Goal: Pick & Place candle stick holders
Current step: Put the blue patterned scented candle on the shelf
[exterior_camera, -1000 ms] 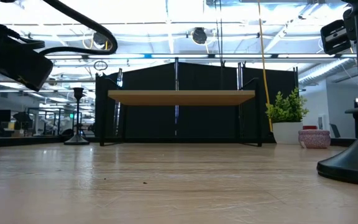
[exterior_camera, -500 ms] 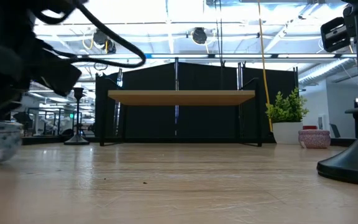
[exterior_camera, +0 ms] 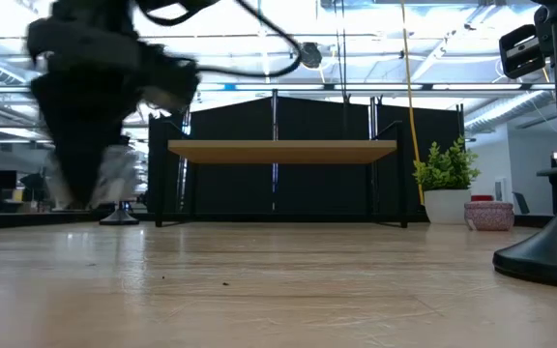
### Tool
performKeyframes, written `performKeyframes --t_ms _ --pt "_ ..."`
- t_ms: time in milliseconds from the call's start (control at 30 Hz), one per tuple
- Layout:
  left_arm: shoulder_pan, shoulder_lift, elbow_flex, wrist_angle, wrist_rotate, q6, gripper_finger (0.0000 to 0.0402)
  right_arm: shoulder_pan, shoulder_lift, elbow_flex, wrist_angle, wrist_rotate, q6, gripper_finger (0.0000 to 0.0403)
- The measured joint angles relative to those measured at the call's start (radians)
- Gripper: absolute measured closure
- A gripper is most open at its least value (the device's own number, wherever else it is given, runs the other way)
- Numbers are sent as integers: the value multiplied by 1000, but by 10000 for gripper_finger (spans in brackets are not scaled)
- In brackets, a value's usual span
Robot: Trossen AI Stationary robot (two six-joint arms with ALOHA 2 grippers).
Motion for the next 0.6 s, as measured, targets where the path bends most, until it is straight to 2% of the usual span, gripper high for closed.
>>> performKeyframes --t_ms 200,400,500,600 --pt "76 0 133 -107 -64 140 110 0 0 0 0 0 0 252" --pt "157 0 268 -181 -115 270 105 0 0 0 -1 -2 0 252" --pt "205 0 343 -240 -164 337 94 0 0 0 -1 -3 0 252" --pt "259 0 424 -297 -222 411 102 0 0 0 -1 -3 0 252"
